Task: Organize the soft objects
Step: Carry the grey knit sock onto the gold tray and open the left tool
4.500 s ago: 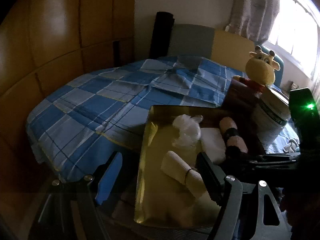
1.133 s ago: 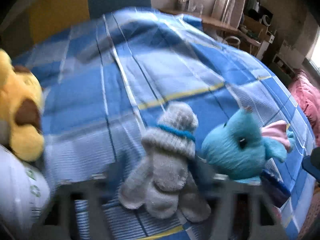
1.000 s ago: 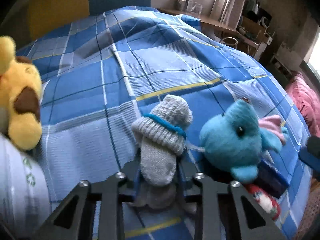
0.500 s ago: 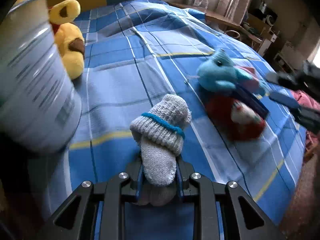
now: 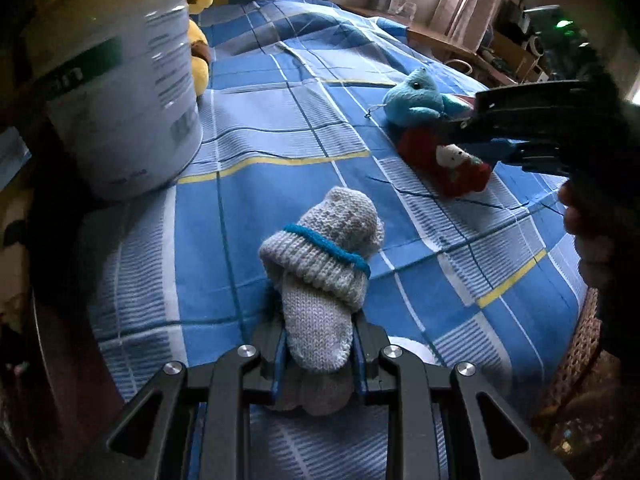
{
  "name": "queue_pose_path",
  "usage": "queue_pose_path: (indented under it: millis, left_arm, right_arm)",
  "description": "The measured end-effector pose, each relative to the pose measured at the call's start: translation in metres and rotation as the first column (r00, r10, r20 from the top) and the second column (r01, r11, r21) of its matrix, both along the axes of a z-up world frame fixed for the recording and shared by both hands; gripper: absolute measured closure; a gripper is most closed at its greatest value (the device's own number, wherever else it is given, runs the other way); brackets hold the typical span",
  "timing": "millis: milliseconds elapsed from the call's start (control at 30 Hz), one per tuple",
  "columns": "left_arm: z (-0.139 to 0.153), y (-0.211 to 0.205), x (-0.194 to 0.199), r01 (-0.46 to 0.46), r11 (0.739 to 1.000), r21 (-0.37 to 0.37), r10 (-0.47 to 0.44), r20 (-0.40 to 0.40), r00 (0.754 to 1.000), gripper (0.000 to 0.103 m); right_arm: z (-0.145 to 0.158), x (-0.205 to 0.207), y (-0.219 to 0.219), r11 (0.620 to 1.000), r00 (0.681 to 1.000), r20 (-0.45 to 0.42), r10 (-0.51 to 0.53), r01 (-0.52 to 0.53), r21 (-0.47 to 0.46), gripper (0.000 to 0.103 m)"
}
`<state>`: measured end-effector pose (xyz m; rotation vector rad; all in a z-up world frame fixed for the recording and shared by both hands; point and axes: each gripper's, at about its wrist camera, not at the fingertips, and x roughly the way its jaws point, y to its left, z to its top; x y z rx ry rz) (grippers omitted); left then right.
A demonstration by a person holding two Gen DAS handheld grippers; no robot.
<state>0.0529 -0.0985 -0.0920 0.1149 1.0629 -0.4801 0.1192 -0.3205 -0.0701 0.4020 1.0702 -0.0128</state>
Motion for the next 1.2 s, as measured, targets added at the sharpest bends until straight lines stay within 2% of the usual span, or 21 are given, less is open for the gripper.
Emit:
queue_pose_path:
  millis: [133,267,333,467,767,967,1067,1200]
  left_arm:
    - [-0.001,0.003,-0.004,0.002,1.000,-0.016,-0.002,0.012,1.000,0.077]
    - [0.000,0.007,-0.007,-0.005,0.999,-0.035,0.005,0.006,1.000,0.077]
    - [0.001,0.010,-0.008,-0.008,0.999,-0.050,0.008,-0.002,1.000,0.077]
    - [0.005,0.016,-0.013,-0.005,0.998,-0.068,0.005,0.000,1.000,0.077]
    - [0.045,0.048,-0.027,-0.018,0.984,-0.177,0.027,0.047,0.999,0.077]
    - [0.075,0.103,-0.030,-0.126,0.958,-0.258,0.147,0.064,0.987,0.077]
    - [0.081,0.139,-0.028,-0.212,0.934,-0.286,0.235,0.049,0.971,0.077]
    - [0.079,0.187,-0.026,-0.331,0.898,-0.291,0.356,0.035,0.934,0.077]
  right_arm:
    - [-0.006,0.004,0.007,0.995,1.000,-0.021,0.019,-0.020,-0.094,0.066]
    - [-0.013,0.006,0.017,0.989,0.996,-0.050,0.075,-0.081,-0.122,0.066]
    - [-0.015,0.006,0.026,0.977,0.993,-0.058,0.104,-0.113,-0.181,0.066]
    - [-0.018,0.006,0.035,0.960,0.988,-0.076,0.134,-0.148,-0.236,0.066]
    - [-0.018,0.006,0.041,0.946,0.984,-0.089,0.156,-0.175,-0.272,0.065]
    - [-0.020,0.006,0.047,0.928,0.981,-0.096,0.169,-0.192,-0.320,0.065]
    - [-0.019,0.005,0.048,0.922,0.981,-0.095,0.170,-0.192,-0.336,0.065]
    - [-0.012,0.004,0.047,0.925,0.985,-0.076,0.156,-0.172,-0.337,0.065]
